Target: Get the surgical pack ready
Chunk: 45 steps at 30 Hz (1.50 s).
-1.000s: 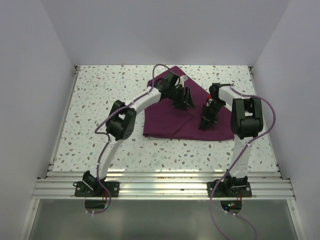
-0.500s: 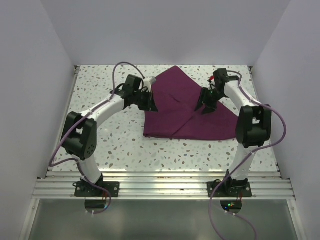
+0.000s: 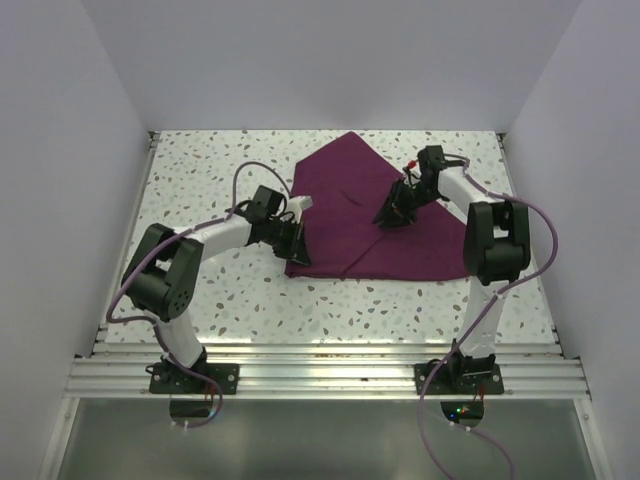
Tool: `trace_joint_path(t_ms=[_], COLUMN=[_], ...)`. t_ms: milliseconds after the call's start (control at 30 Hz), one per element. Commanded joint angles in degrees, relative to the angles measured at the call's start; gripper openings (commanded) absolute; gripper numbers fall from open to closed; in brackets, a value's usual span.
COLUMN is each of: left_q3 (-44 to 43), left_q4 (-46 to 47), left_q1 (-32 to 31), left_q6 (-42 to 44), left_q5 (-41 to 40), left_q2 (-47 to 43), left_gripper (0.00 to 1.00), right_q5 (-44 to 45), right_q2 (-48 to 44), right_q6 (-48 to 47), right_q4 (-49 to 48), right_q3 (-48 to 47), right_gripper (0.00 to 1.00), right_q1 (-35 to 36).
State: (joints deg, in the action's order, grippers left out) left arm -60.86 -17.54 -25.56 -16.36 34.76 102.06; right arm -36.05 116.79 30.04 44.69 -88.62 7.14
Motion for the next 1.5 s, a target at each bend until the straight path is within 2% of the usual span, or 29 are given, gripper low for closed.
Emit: trace_joint_path(t_ms=[0, 133, 200, 267, 433, 533, 633, 667, 700, 767, 800, 833, 900, 967, 1033, 1200, 1333, 1467], left_q3=[2.67, 2.76, 2.76, 3.03, 6.1, 8.03, 8.48, 8.3, 8.04, 8.04, 8.21, 8.13, 7.25, 6.72, 6.72, 8.3, 8.39, 7.6], left_q4=[2.6, 1.72, 0.67, 0.05, 1.37, 1.02, -0.38, -0.74, -0.83, 0.13, 1.53, 2.15, 2.25, 1.72, 1.11, -0.56, -2.05, -2.67], left_q1=[0.34, 0.34, 0.34, 0.34, 0.34, 0.42, 0.42, 0.42, 0.42, 0.42, 0.42, 0.42, 0.42, 0.42, 0.42, 0.6, 1.3, 2.01], left_q6=[1.33, 1.59, 1.77, 1.94, 1.07, -0.07, 0.27, 0.62, 1.15, 1.07, 0.72, 0.54, 0.71, 1.07, 1.33, 2.03, 2.47, 2.65], left_q5=[-0.04, -0.05, -0.22, -0.48, 0.3, -1.01, -3.55, -3.74, -3.65, -4.0, -3.91, -4.17, -3.83, -2.51, -1.55, -0.93, -0.84, -1.01], left_q2=[-0.72, -3.96, -5.55, -7.66, -9.51, -8.55, -6.8, -6.27, -6.26, -8.01, -9.32, -12.03, -14.68, -15.92, -17.59, -19.79, -19.88, -19.27], left_gripper=[0.0, 0.0, 0.08, 0.1, 0.1, 0.03, 0.02, 0.0, 0.0, 0.01, 0.04, 0.08, 0.17, 0.25, 0.28, 0.32, 0.32, 0.32], right_q5=[-2.09, -1.74, -2.61, -3.85, -7.01, -3.34, 7.02, 10.53, 17.87, 22.23, 25.21, 30.38, 35.77, 41.84, 45.96, 48.79, 47.74, 40.9], right_q2=[-0.6, -1.66, -1.04, -1.3, -2.98, -3.06, -5.95, -6.92, -9.54, -12.45, -14.12, -16.66, -19.05, -21.34, -22.13, -19.85, -17.04, -13.35], right_q6=[2.21, 0.82, -0.33, -0.25, 3.71, 2.57, 2.21, 2.21, 2.13, 1.6, 1.42, 1.16, 0.64, 0.37, -0.24, -3.32, -5.16, -9.21], right_q4=[-1.53, -1.01, 0.92, 0.58, -6.54, -3.57, 0.04, 1.27, 3.63, 3.48, 3.48, 3.56, 3.57, 3.92, 4.01, 3.74, 0.59, -5.22], right_q3=[0.72, 1.17, -0.49, 0.37, 5.21, 4.69, 4.07, 3.98, 4.15, 6.25, 7.05, 7.75, 10.3, 12.14, 13.12, 13.82, 15.83, 18.04], right_gripper=[0.32, 0.32, 0.32, 0.32, 0.32, 0.3, 0.3, 0.32, 0.34, 0.43, 0.48, 0.57, 0.64, 0.67, 0.7, 0.82, 0.82, 0.8], right_q1=[-3.43, -5.29, -4.16, -3.71, -3.62, -4.23, -6.6, -7.48, -9.14, -10.64, -12.04, -12.84, -15.21, -17.75, -19.43, -24.88, -29.1, -30.78])
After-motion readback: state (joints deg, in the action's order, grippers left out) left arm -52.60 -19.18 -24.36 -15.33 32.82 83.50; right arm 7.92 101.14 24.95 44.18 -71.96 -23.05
